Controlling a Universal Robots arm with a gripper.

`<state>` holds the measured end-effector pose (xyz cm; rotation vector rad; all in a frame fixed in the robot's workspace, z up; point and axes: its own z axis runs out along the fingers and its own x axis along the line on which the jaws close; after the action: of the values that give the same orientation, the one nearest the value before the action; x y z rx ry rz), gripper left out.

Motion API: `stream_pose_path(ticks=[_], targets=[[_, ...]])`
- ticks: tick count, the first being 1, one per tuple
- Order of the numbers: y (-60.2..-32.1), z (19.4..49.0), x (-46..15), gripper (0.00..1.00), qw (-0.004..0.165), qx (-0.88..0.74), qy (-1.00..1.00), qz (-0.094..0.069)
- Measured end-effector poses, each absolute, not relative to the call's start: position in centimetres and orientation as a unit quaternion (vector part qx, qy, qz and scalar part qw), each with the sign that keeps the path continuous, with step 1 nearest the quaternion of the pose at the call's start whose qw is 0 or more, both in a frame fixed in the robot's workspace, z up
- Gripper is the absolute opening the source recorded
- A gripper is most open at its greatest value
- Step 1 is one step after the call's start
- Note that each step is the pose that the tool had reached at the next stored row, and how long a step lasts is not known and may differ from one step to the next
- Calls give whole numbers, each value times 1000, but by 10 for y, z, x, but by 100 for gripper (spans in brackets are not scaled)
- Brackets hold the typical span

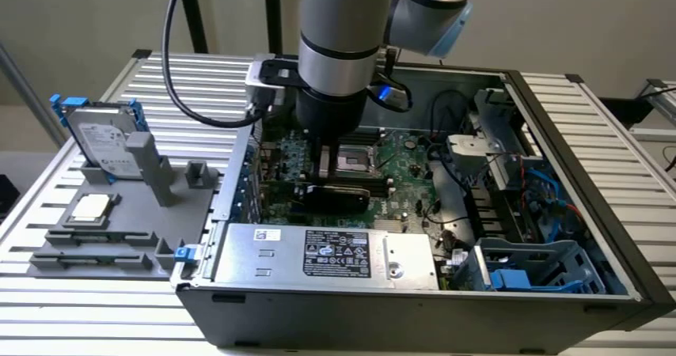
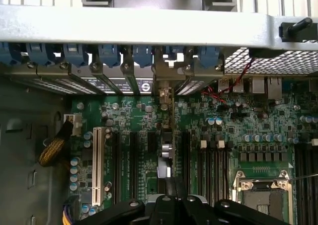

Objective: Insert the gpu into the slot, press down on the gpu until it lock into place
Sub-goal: 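Press down on the gpu until it lock into place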

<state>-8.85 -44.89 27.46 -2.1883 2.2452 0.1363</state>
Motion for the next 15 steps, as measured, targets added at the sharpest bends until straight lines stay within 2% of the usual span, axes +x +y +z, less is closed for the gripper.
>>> stream_pose_path(ticks=[5,15], targets=[[-449,276,-92,11,-4,-701,711,49],[-449,276,-96,11,-27,-709,701,71]])
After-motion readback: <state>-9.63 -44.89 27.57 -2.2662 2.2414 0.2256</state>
